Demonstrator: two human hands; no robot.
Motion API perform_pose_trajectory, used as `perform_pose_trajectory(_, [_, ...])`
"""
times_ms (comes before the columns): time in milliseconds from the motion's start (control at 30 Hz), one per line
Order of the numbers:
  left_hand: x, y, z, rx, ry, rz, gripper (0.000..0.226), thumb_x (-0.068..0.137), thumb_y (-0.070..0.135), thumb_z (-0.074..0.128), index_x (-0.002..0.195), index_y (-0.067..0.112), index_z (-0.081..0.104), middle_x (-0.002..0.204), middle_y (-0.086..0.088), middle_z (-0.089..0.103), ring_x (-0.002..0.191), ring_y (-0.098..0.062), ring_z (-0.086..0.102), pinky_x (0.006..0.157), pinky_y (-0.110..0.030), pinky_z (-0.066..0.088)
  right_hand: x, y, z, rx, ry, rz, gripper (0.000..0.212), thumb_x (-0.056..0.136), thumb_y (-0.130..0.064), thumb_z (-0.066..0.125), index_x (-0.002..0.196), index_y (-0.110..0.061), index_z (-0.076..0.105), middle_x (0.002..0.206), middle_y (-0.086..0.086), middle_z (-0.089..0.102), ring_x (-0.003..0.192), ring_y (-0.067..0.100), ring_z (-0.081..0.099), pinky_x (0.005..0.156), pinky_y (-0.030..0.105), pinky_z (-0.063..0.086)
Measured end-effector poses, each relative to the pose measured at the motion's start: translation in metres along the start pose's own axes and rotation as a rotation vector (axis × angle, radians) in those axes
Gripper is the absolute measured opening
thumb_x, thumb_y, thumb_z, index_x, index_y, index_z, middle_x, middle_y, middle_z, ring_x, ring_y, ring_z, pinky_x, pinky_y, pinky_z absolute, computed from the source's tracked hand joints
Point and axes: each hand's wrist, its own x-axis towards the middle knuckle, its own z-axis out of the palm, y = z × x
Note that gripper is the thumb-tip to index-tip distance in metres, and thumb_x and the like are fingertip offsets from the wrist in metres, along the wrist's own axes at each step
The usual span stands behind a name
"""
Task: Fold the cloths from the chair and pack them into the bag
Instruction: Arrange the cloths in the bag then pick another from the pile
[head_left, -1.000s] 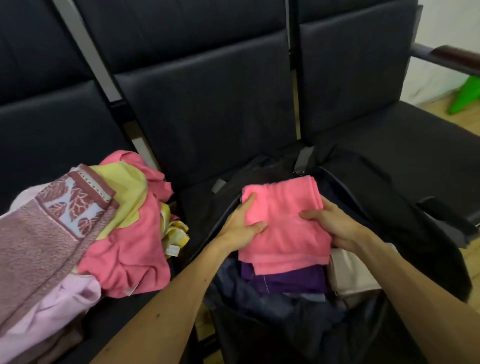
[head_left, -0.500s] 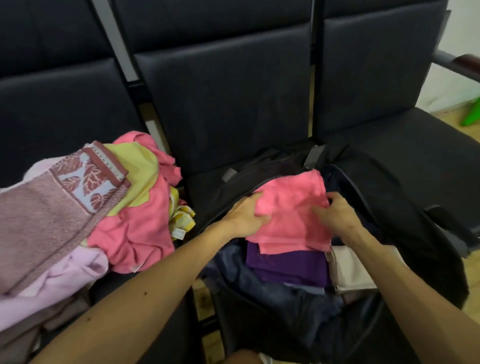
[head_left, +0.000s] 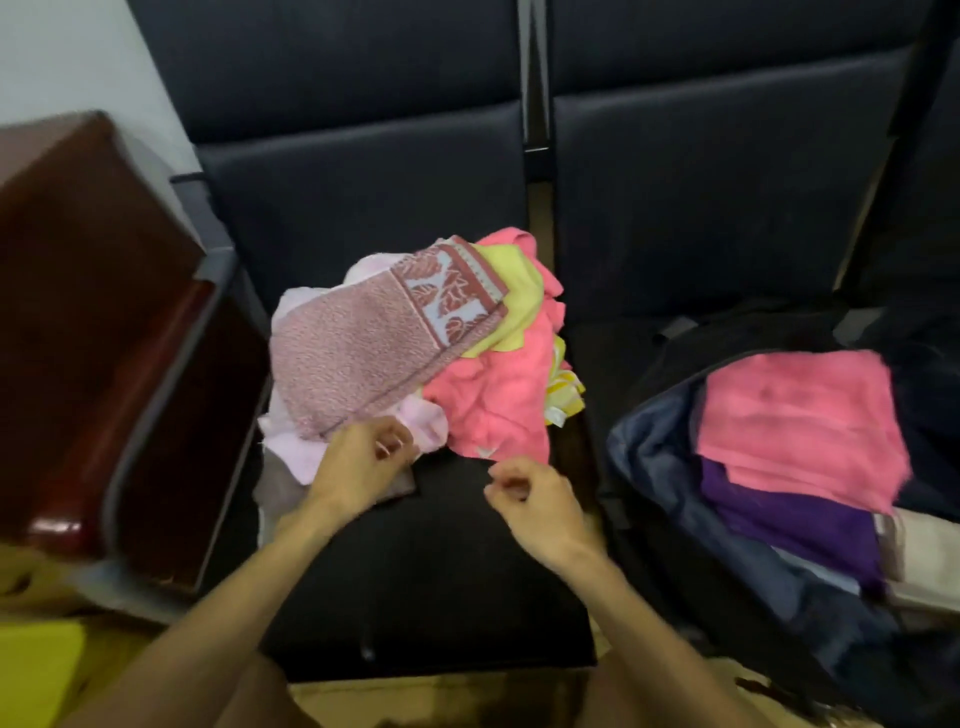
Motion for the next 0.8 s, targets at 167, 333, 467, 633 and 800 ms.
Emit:
perform_pose_trajectory(167, [-0.006, -0.09, 0.021, 0.095, 0.053, -0.195, 0.013, 0.084, 0.014, 0.073, 0.097, 0.017, 0.074, 0.1, 0.0, 0.074, 0.096, -0.021, 0.068, 0.085, -0.032, 0.053, 0.027, -0.008, 0.076, -0.143, -0.268, 0.036, 0.035, 0.089, -0.026, 0.067, 0.122, -0.034, 0.063, 0.118, -0.005, 0.065, 0.111, 0.013, 0.062, 0.101, 0.036, 0.049])
perform_pose_trajectory(333, [0.002, -0.119, 0.039, 0.268, -0.13, -0.096, 0.022, 0.085, 0.027, 0.072, 0.107, 0.022, 0.072, 0.115, 0.002, 0.065, 0.107, -0.019, 0.061, 0.088, -0.035, 0.051, 0.059, -0.006, 0.12, -0.387, -0.33, -0.052, 0.05, 0.096, -0.021, 0.057, 0.145, -0.026, 0.046, 0.147, 0.002, 0.043, 0.134, 0.024, 0.038, 0.112, 0.03, 0.029])
perform_pose_trajectory(467, [0.007, -0.125, 0.044, 0.349, -0.162, -0.039, 0.021, 0.093, 0.028, 0.062, 0.111, 0.024, 0.071, 0.123, 0.003, 0.06, 0.116, -0.018, 0.054, 0.088, -0.036, 0.05, 0.069, 0.004, 0.141, -0.525, -0.249, -0.115, 0.041, 0.091, -0.015, 0.059, 0.132, -0.018, 0.06, 0.138, 0.0, 0.049, 0.122, 0.025, 0.042, 0.105, 0.031, 0.037])
perform_pose_trajectory(633, [0.0, -0.122, 0.045, 0.282, -0.069, 0.016, 0.018, 0.099, 0.023, 0.049, 0.109, 0.017, 0.063, 0.117, -0.002, 0.06, 0.116, -0.022, 0.051, 0.091, -0.036, 0.044, 0.063, 0.003, 0.142, -0.502, -0.196, -0.115, 0.042, 0.083, -0.007, 0.068, 0.125, -0.016, 0.066, 0.123, 0.0, 0.056, 0.114, 0.02, 0.052, 0.098, 0.028, 0.043])
perform_pose_trajectory(800, [-0.023, -0.1, 0.033, 0.203, 0.108, 0.112, 0.019, 0.096, 0.029, 0.045, 0.096, 0.019, 0.061, 0.102, 0.002, 0.063, 0.101, -0.023, 0.053, 0.083, -0.039, 0.039, 0.027, -0.009, 0.135, -0.446, -0.06, -0.199, 0.026, 0.083, -0.01, 0.073, 0.109, -0.011, 0.071, 0.104, -0.006, 0.061, 0.092, 0.01, 0.059, 0.085, 0.018, 0.044])
